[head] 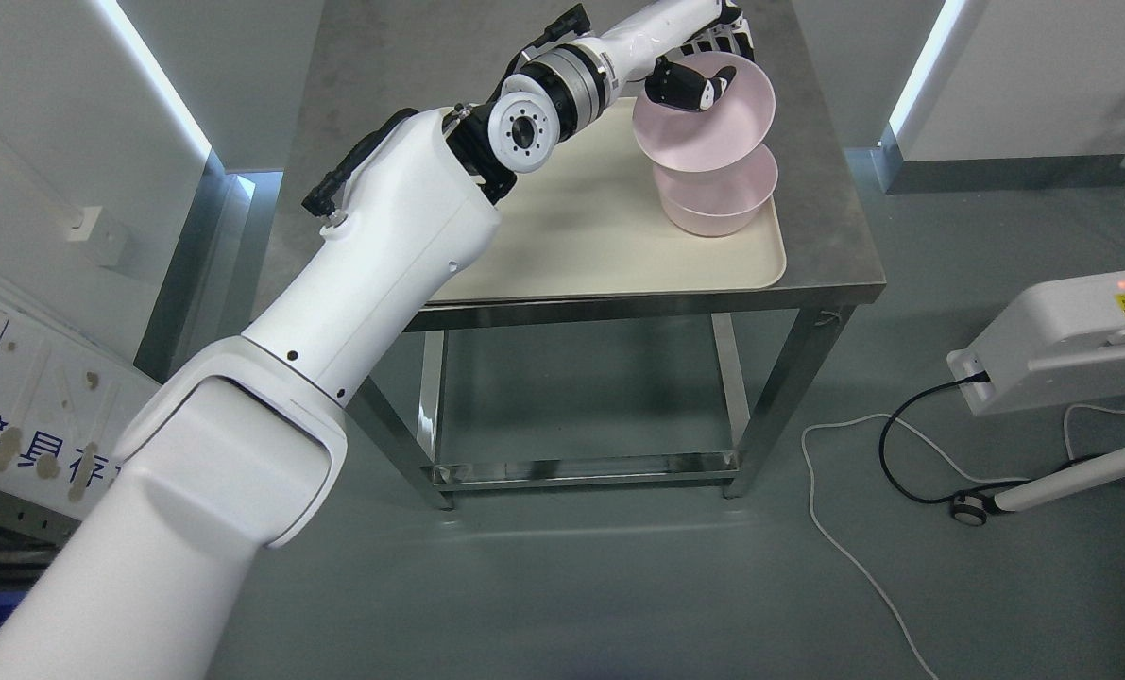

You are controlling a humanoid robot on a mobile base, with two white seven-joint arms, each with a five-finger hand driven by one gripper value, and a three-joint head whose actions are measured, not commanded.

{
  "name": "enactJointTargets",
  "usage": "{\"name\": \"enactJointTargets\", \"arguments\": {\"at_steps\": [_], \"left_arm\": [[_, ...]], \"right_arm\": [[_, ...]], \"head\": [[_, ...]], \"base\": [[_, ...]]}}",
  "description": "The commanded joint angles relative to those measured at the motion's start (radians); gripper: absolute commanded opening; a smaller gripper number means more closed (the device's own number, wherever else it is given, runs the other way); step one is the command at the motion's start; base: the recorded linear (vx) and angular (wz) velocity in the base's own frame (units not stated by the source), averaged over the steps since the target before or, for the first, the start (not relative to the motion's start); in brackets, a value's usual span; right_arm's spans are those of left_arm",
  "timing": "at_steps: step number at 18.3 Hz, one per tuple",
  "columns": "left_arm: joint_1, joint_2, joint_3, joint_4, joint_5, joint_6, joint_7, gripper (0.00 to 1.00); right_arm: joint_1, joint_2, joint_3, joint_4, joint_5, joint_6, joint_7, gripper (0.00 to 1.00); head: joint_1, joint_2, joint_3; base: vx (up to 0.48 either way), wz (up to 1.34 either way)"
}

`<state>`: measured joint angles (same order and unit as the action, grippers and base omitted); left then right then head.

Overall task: Stack pink IKEA bowls on left shelf middle
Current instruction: 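Lower the held bowl into the farther bowl and release, then grasp the rim of the stacked pink bowls with the left hand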

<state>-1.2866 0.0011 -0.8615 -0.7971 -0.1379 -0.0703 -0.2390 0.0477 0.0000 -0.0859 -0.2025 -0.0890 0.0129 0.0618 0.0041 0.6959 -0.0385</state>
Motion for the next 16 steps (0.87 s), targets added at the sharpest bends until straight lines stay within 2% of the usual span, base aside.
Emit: {"name": "enactJointTargets", "arguments": {"at_steps": [1, 5, 9, 10, 12, 13, 16], "left_arm": [[0.000, 0.016, 0.004, -0.045, 0.056, -0.002, 0.004, 0.11], [0.000, 0.016, 0.007, -0.036, 0.057, -0.002, -0.003, 0.20], [0.001, 0.016, 0.010, -0.033, 0.043, -0.002, -0.049, 0.21], [0.003, 0.016, 0.021, -0.033, 0.047, -0.008, -0.058, 0.26], [0.022, 0.016, 0.109, -0.053, 0.060, -0.031, -0.080, 0.51], [0.068, 0.016, 0.183, -0.097, 0.072, -0.058, -0.089, 0.59], [0.179, 0.016, 0.337, -0.233, 0.077, -0.072, -0.147, 0.73]], "right_arm": [[0.000, -0.017, 0.000, 0.000, 0.000, -0.001, 0.000, 1.00], [0.000, -0.017, 0.000, 0.000, 0.000, -0.001, 0.000, 1.00], [0.001, -0.017, 0.000, 0.000, 0.000, -0.001, 0.000, 1.00], [0.000, -0.017, 0.000, 0.000, 0.000, -0.001, 0.000, 1.00], [0.000, -0.017, 0.000, 0.000, 0.000, -0.001, 0.000, 1.00], [0.000, -0.017, 0.000, 0.000, 0.000, -0.001, 0.000, 1.00], [0.000, -0.017, 0.000, 0.000, 0.000, -0.001, 0.000, 1.00]], "head": [[0.0000, 0.000, 0.000], [0.0000, 0.000, 0.000], [0.0000, 0.000, 0.000], [0.0000, 0.000, 0.000], [0.0000, 0.000, 0.000], [0.0000, 0.000, 0.000], [0.0000, 0.000, 0.000]], "base": [[0.000, 0.00], [0.000, 0.00], [0.000, 0.00], [0.000, 0.00], [0.000, 0.00], [0.000, 0.00], [0.000, 0.00]]}}
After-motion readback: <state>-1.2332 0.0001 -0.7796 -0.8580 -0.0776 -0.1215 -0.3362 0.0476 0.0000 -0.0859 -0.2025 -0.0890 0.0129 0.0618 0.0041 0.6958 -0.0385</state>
